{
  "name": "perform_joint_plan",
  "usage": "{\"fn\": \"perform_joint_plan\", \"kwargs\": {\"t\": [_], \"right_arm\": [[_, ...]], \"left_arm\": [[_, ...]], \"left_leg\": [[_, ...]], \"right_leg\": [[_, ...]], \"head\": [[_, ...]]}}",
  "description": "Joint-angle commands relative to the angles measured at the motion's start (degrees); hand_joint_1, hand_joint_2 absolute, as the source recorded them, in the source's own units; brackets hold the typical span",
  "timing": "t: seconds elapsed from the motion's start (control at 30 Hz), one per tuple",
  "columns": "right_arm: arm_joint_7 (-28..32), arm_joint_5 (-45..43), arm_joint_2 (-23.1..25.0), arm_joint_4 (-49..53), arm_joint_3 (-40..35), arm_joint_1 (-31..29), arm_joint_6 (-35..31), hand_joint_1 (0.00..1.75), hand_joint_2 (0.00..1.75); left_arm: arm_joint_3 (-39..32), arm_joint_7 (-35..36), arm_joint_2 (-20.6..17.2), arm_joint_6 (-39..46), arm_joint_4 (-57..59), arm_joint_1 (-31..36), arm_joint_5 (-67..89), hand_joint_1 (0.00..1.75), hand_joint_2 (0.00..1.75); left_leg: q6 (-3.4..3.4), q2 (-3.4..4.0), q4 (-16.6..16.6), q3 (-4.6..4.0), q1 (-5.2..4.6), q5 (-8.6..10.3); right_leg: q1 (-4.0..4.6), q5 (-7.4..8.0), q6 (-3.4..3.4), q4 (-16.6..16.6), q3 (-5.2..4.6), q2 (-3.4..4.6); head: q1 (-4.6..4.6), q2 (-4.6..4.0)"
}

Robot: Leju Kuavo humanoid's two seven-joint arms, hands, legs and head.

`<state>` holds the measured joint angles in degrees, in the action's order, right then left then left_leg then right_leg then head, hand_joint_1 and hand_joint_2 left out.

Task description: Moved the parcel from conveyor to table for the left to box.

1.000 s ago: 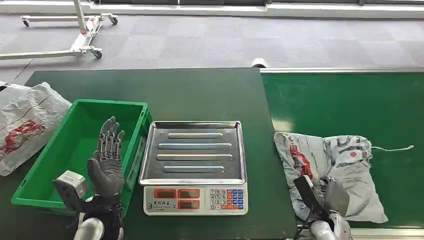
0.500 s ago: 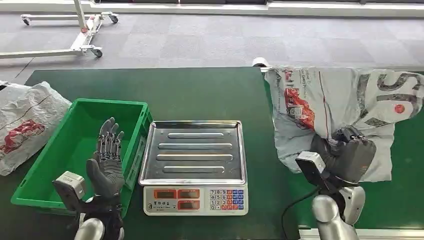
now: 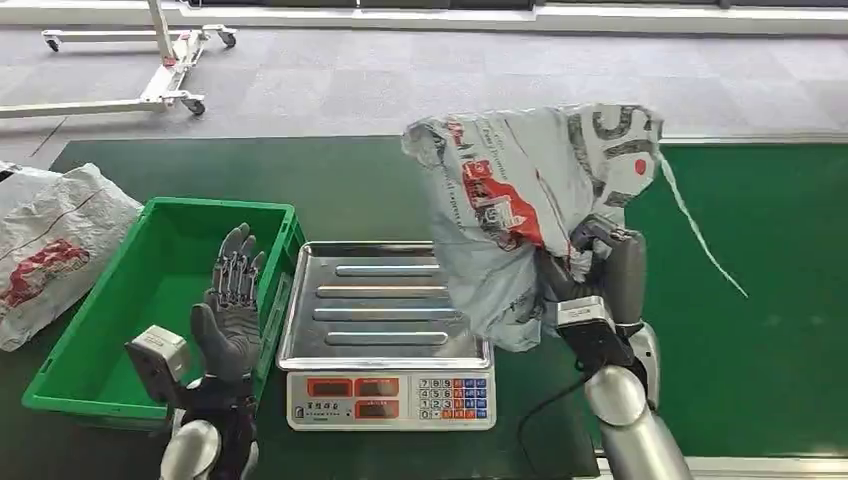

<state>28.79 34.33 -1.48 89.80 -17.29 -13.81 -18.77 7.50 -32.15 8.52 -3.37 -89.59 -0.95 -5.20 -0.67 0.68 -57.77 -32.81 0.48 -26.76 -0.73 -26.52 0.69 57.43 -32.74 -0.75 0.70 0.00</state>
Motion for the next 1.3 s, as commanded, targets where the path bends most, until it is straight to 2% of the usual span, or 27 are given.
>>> {"fn": "perform_joint_plan", "kwargs": {"t": [0.03, 0.1, 0.13, 0.17, 0.2, 0.23, 0.3, 0.33, 0.5, 0.73, 0.83, 0.9, 0.97, 1.0, 1.03, 1.07, 1.13, 1.17, 1.3], "right_arm": [[-1.6, -7.0, 4.8, -18.1, -9.5, -12.8, 9.1, 1.75, 1.75], [-2.0, -7.7, 5.3, -19.1, -9.7, -12.7, 10.3, 1.75, 1.75], [-3.0, -10.9, 5.6, -21.0, -9.5, -12.8, 14.3, 0.09, 1.75], [-3.7, -15.2, 6.0, -23.3, -9.1, -13.3, 18.6, 0.00, 1.75], [-3.3, -15.7, 6.0, -25.0, -9.2, -13.9, 18.8, 0.00, 0.00], [-2.3, -20.2, 6.5, -28.1, -8.5, -15.0, 22.0, 0.00, 0.00], [-2.3, -21.9, 6.5, -30.1, -8.5, -15.8, 23.2, 0.00, 0.00], [-2.9, -25.9, 6.6, -33.1, -7.9, -17.3, 26.6, 0.00, 0.00], [-2.1, -28.2, 6.0, -35.2, -7.3, -19.9, 26.2, 0.00, 0.00], [-2.1, -30.8, 3.2, -32.5, -5.8, -21.2, 25.0, 0.00, 0.00], [-2.0, -36.7, 0.0, -25.6, -1.3, -17.9, 24.3, 0.00, 0.00], [-1.1, -38.8, -2.6, -20.2, 2.3, -14.5, 23.3, 0.00, 0.00], [-0.9, -40.5, -3.8, -17.1, 4.5, -12.0, 24.3, 0.00, 0.00], [-0.1, -41.8, -4.6, -14.7, 6.7, -10.1, 24.1, 0.00, 0.00], [0.2, -42.0, -5.0, -13.7, 7.4, -9.5, 23.9, 0.00, 0.00], [0.5, -42.5, -5.4, -12.3, 8.9, -8.7, 23.8, 0.00, 0.00], [0.9, -43.3, -5.4, -10.2, 10.9, -7.6, 23.5, 0.00, 0.00], [1.6, -44.2, -5.2, -7.1, 13.5, -5.6, 23.4, 0.00, 0.00], [1.3, -45.6, -3.6, -2.1, 18.4, -1.8, 25.3, 0.00, 0.00]], "left_arm": [[3.0, 0.0, -1.0, 0.4, 8.2, 3.8, -0.4, 0.00, 0.00], [3.1, -0.2, -1.1, 0.6, 8.2, 3.6, -0.4, 0.00, 0.00], [3.0, -0.6, -1.0, 1.0, 8.1, 3.3, -0.5, 0.00, 0.00], [2.7, -0.9, -0.9, 1.2, 7.9, 3.1, -0.6, 0.00, 0.00], [2.7, -0.9, -1.0, 1.1, 7.8, 3.0, -0.6, 0.00, 0.00], [2.2, -0.9, -0.6, 1.4, 7.6, 2.8, -0.6, 0.00, 0.00], [1.9, -0.9, -0.4, 1.4, 7.3, 2.6, -0.6, 0.00, 0.00], [1.5, -0.8, -0.3, 1.8, 6.8, 2.2, -0.5, 0.00, 0.00], [1.1, -1.1, -0.3, 2.4, 5.8, 1.2, 0.0, 0.00, 0.00], [1.0, -2.9, -0.6, 4.1, 7.4, 1.5, 0.5, 0.00, 0.00], [1.4, -5.6, -0.7, 7.3, 8.6, 3.2, 2.8, 0.00, 0.00], [1.1, -7.8, -0.5, 10.9, 8.2, 4.1, 3.9, 0.00, 0.00], [0.9, -7.8, -0.6, 13.1, 6.5, 4.1, 4.7, 0.00, 0.00], [0.2, -7.8, -0.4, 18.1, 1.1, 3.7, 6.4, 0.00, 0.00], [0.5, -7.8, -0.6, 18.7, 0.1, 3.5, 6.5, 0.00, 0.00], [0.7, -7.8, -1.2, 20.8, -1.7, 3.5, 7.5, 0.00, 0.00], [2.0, -7.8, -2.6, 24.9, -4.0, 3.5, 9.1, 0.00, 0.00], [4.6, -7.8, -5.2, 30.5, -4.4, 5.1, 14.6, 0.00, 0.00], [7.8, -7.8, -6.6, 35.4, -2.1, 9.1, 23.6, 0.00, 0.00]], "left_leg": [[0.00, 0.22, 0.1, 0.07, 0.00, 0.04], [0.00, 0.14, 0.0, 0.06, 0.01, 0.01], [0.01, 0.17, 0.1, 0.08, 0.00, 0.05], [0.00, 0.12, 0.1, 0.09, 0.01, 0.03], [0.00, 0.09, 0.1, 0.08, 0.01, 0.02], [0.01, 0.07, 0.1, 0.10, -0.01, 0.06], [0.01, 0.13, 0.1, 0.10, 0.03, 0.06], [0.01, 0.13, 0.1, 0.05, 0.01, 0.05], [0.02, 0.09, 0.1, -0.04, -0.01, 0.05], [0.04, -0.07, 0.1, -0.05, -0.03, 0.07], [0.05, -0.20, 0.1, -0.08, -0.01, 0.12], [0.06, -0.50, 0.0, -0.17, 0.02, 0.12], [0.07, -0.57, 0.0, -0.15, 0.01, 0.14], [0.08, -0.63, 0.0, -0.18, 0.04, 0.14], [0.08, -0.52, 0.0, -0.14, 0.00, 0.11], [0.09, -0.65, -0.1, -0.21, 0.05, 0.09], [0.08, -0.44, -0.1, -0.20, 0.01, 0.07], [0.08, -0.48, -0.1, -0.26, 0.04, 0.06], [0.04, -0.63, 0.0, -0.24, -0.01, 0.12]], "right_leg": [[0.00, 0.11, -0.05, 0.0, -0.03, 0.31], [0.00, 0.05, -0.03, 0.0, -0.01, 0.19], [-0.01, 0.10, -0.05, -0.1, -0.01, 0.26], [0.00, 0.06, -0.04, -0.1, 0.01, 0.20], [0.00, 0.05, -0.04, 0.0, 0.00, 0.16], [-0.02, 0.08, -0.05, -0.1, 0.02, 0.17], [0.02, 0.11, -0.05, -0.1, 0.03, 0.24], [0.00, 0.09, -0.04, -0.1, -0.01, 0.22], [-0.02, 0.09, -0.03, 0.0, -0.10, 0.19], [-0.05, 0.05, -0.03, 0.0, -0.07, 0.04], [-0.02, 0.07, -0.04, -0.1, -0.07, -0.06], [0.01, -0.01, 0.00, -0.1, -0.05, -0.41], [-0.01, -0.01, 0.00, -0.1, -0.03, -0.45], [0.02, 0.00, 0.00, -0.1, -0.01, -0.50], [-0.02, -0.01, 0.01, -0.1, -0.01, -0.42], [0.03, -0.04, 0.01, -0.1, 0.01, -0.53], [-0.01, 0.00, -0.01, -0.1, -0.05, -0.30], [0.01, 0.00, -0.01, -0.1, -0.09, -0.34], [-0.02, 0.01, -0.03, -0.1, -0.10, -0.50]], "head": [[0.02, 0.00], [0.02, 0.00], [0.00, 0.00], [0.02, 0.00], [0.02, 0.00], [0.00, 0.00], [0.02, 0.00], [0.02, 0.00], [0.02, 0.00], [0.02, 0.00], [0.02, 0.00], [0.02, 0.00], [0.02, 0.00], [0.02, 0.00], [0.00, 0.00], [0.00, 0.00], [0.00, 0.00], [0.02, 0.00], [0.02, 0.00]]}}
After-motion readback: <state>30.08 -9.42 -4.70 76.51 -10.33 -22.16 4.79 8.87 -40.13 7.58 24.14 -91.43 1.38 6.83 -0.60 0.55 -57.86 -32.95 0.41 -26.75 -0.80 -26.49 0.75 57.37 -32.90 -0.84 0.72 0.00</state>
